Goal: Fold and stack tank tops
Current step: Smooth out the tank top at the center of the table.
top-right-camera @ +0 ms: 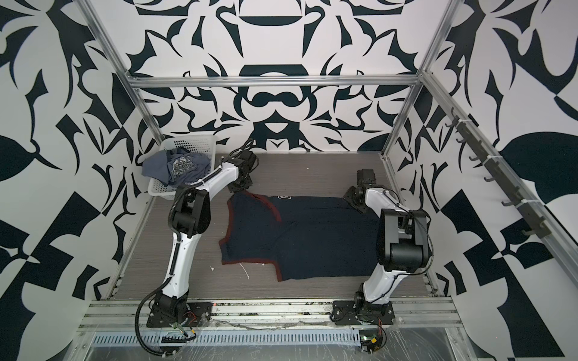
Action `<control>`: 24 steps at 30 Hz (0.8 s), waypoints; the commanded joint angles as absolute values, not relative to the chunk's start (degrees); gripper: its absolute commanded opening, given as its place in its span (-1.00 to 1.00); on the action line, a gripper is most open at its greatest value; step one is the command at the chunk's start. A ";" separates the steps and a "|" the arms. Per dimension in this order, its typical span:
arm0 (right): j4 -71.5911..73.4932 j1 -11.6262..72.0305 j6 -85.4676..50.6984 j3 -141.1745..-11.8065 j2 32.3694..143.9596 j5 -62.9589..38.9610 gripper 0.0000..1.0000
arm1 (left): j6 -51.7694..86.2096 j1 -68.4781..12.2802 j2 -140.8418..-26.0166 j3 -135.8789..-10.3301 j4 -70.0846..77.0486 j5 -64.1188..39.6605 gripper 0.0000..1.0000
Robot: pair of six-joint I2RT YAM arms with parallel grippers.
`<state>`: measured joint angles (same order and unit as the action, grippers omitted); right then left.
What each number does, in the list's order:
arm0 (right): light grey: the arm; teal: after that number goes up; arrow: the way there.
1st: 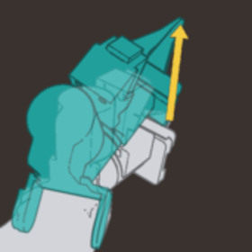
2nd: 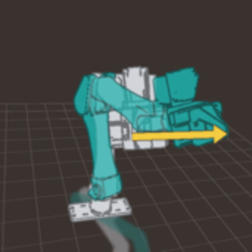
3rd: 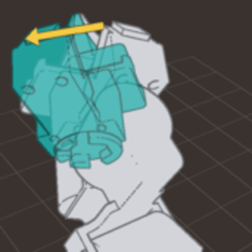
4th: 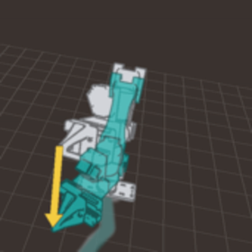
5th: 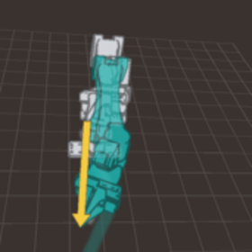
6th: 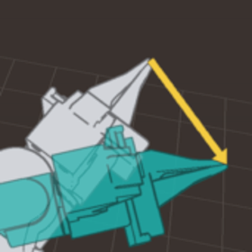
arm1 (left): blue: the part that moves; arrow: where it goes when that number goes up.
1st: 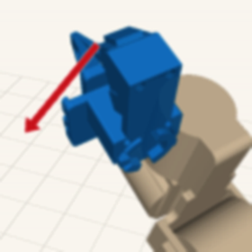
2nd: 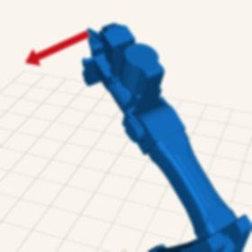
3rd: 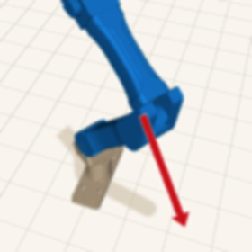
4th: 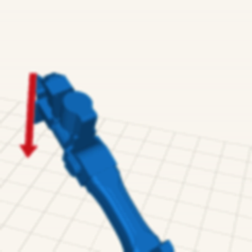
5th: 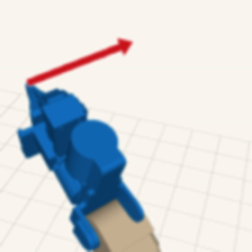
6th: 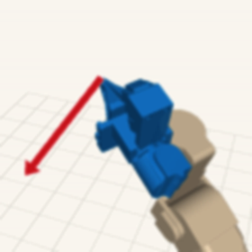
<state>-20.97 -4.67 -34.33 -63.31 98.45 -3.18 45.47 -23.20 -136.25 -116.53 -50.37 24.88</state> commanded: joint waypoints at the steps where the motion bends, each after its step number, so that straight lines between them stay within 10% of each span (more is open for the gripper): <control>1: -21.98 -4.73 -33.72 -64.01 98.14 -1.06 0.23 | 46.22 -23.40 -133.00 -113.60 -51.74 27.12 -0.65; 11: -24.95 -8.61 -34.82 -68.97 108.99 -4.84 0.21 | 37.42 -31.59 -113.90 -90.30 -28.76 47.55 -0.82; 24: -24.20 -12.90 -38.46 -65.82 110.79 -4.66 0.18 | 48.91 -30.03 -114.32 -76.30 -26.33 49.22 -0.75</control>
<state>-21.30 -10.92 -36.95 -68.51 108.53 -7.27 44.64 -30.83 -114.39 -78.11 -27.05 47.83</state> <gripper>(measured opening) 0.591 0.125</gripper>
